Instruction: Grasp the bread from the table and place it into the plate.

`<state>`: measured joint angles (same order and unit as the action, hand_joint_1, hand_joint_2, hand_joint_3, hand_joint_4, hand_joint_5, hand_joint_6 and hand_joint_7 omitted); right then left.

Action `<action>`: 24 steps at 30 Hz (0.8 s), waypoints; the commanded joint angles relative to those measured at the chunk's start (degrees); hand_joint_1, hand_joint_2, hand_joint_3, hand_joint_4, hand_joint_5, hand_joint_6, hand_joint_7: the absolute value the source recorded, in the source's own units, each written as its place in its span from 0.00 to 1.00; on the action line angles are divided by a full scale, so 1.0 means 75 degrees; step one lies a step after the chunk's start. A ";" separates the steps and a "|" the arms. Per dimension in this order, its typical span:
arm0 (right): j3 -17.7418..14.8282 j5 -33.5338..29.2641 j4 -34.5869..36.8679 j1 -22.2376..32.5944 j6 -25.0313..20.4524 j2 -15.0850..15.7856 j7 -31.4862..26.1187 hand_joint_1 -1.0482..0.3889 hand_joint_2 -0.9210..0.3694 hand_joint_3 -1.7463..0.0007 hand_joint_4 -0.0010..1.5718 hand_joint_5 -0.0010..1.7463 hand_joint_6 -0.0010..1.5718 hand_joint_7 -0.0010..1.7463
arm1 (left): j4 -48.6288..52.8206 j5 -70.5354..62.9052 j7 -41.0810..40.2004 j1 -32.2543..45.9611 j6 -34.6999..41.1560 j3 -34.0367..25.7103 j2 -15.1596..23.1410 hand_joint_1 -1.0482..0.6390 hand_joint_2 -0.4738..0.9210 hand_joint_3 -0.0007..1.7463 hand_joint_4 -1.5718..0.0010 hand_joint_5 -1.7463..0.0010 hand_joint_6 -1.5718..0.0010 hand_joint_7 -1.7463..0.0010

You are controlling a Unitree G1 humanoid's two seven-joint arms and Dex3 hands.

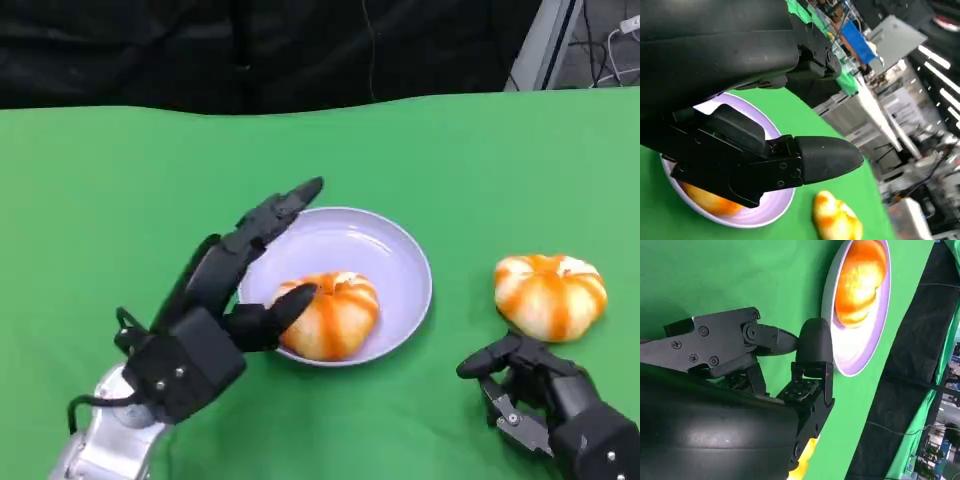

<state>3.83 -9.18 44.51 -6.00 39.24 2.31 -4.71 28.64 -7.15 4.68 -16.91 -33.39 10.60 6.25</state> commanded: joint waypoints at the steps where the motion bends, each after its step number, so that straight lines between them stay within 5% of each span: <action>1: -0.0018 -0.0019 0.0253 0.0053 -0.0059 0.0076 0.0005 0.51 0.00 0.75 0.44 1.00 0.44 0.74 | 0.0284 0.1039 0.0684 0.0319 -0.0223 -0.0451 -0.0104 0.08 1.00 0.40 0.78 0.98 0.78 0.98; 10: -0.0047 0.0007 0.0365 -0.0029 -0.0031 0.0100 0.0018 0.51 0.00 0.76 0.43 1.00 0.45 0.73 | 0.1265 0.3433 0.3145 0.0714 -0.0479 -0.1602 -0.0400 0.08 1.00 0.36 0.77 0.99 0.79 1.00; 24: -0.0077 0.0016 0.0278 0.0027 -0.0047 0.0142 0.0050 0.51 0.00 0.75 0.44 1.00 0.45 0.72 | 0.1047 0.4725 0.4911 0.1576 0.0237 -0.2913 -0.0266 0.14 1.00 0.30 0.71 0.99 0.75 0.99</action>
<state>3.51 -8.83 46.16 -6.75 40.35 2.45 -4.21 37.53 27.04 39.42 -6.70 -32.90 -9.53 2.36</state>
